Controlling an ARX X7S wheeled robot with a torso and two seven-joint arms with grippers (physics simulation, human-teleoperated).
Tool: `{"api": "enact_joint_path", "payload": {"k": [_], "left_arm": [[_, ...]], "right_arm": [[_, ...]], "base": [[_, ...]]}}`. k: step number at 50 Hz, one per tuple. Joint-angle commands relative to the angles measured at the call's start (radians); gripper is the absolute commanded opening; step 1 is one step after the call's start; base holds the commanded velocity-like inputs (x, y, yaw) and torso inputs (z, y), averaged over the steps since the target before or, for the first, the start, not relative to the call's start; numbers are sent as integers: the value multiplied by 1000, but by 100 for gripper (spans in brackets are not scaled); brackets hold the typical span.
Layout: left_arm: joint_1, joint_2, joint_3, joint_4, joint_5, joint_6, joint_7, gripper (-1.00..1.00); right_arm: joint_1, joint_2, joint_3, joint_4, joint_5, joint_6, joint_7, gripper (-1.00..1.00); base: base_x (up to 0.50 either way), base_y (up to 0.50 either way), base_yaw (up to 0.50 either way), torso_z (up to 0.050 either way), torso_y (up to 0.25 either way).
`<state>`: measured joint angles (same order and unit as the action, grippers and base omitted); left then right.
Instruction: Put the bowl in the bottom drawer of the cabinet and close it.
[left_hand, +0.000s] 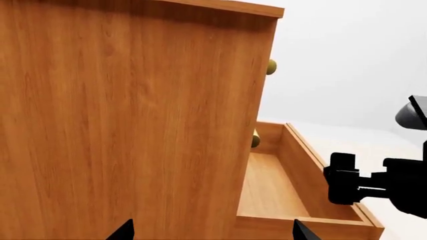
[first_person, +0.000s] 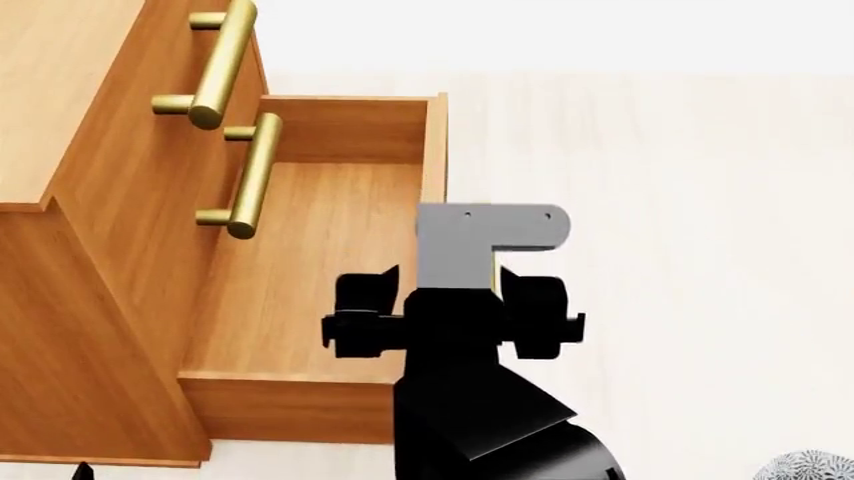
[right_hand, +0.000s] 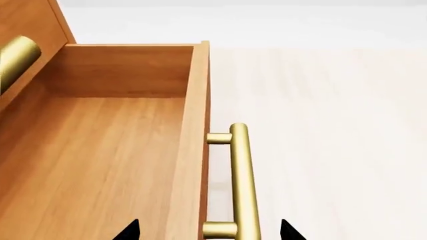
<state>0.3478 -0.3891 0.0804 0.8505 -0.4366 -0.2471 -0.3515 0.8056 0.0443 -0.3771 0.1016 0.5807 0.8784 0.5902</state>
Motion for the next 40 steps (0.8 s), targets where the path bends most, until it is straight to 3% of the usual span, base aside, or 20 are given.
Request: {"api": "enact_joint_path", "payload": {"k": [1,40], "left_arm": [[0,-4,2,-2,-2,3,-4,100],[1,-20,5,-7,-14,10,-18,100]], "right_arm": [[0,10,-19,31,15,-19,7,100],[7,43,-17,146,67,-101,-4,100]], "base": [[0,0,0,0,0],[0,0,0,0,0]]}}
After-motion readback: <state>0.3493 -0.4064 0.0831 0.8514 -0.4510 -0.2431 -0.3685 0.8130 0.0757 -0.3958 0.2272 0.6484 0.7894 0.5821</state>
